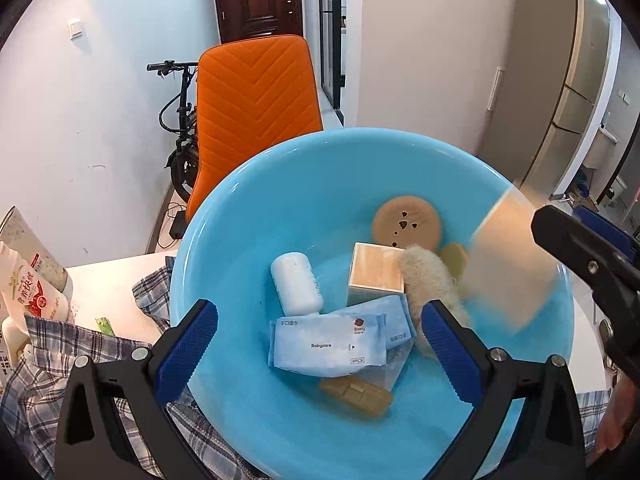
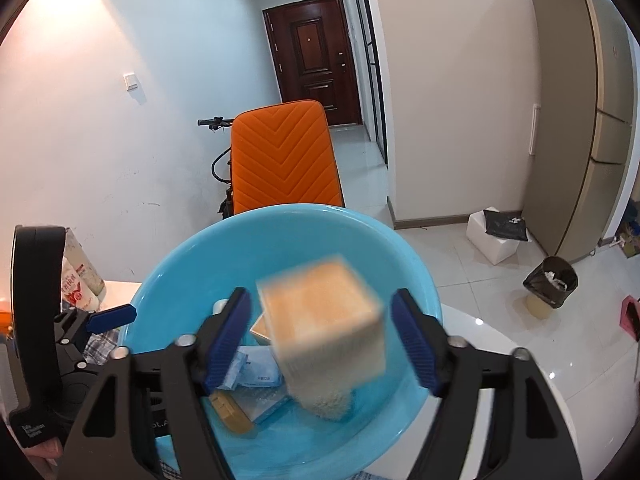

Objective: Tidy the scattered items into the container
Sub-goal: 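Lower the cube box into the basin and open the right gripper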

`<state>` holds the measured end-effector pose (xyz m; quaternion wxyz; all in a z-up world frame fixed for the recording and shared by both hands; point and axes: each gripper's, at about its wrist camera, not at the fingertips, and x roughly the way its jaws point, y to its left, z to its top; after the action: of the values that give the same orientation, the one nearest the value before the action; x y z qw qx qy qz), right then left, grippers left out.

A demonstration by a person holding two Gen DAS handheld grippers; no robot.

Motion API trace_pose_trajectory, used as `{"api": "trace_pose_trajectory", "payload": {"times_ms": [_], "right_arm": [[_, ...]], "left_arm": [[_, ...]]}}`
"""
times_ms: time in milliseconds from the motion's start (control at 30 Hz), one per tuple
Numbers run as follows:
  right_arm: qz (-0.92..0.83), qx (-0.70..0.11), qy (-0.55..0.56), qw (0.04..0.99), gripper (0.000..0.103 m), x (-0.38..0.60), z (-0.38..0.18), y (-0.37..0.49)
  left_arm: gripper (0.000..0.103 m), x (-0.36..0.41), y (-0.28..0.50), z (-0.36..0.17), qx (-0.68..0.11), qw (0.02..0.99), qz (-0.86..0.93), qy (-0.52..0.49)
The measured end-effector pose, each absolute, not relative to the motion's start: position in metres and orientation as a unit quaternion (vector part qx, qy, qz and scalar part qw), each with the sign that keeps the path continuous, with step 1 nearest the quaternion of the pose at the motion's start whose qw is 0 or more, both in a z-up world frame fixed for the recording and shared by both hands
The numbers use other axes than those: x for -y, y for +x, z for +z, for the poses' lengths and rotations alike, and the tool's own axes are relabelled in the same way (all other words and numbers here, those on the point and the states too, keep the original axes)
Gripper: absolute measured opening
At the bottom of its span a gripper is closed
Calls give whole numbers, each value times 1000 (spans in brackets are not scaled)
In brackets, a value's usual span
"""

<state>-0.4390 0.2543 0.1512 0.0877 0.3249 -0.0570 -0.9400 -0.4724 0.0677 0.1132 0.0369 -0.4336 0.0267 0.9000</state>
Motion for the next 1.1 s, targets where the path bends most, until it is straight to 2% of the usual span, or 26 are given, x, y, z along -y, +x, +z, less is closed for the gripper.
{"api": "trace_pose_trajectory", "payload": {"times_ms": [33,933,1100], "right_arm": [[-939,58,327,89,89,-254,151,-439],[-937,52,331,100,90,-248,156,-428],[-938,37,329,97,94,-242,159,-420]], "left_arm": [[103,-67,-472,113,-26,37,900,-434],[103,-67,-458,124,-24,47,901,-431],[103,-72,-434,126,-65,39,896,-437]]}}
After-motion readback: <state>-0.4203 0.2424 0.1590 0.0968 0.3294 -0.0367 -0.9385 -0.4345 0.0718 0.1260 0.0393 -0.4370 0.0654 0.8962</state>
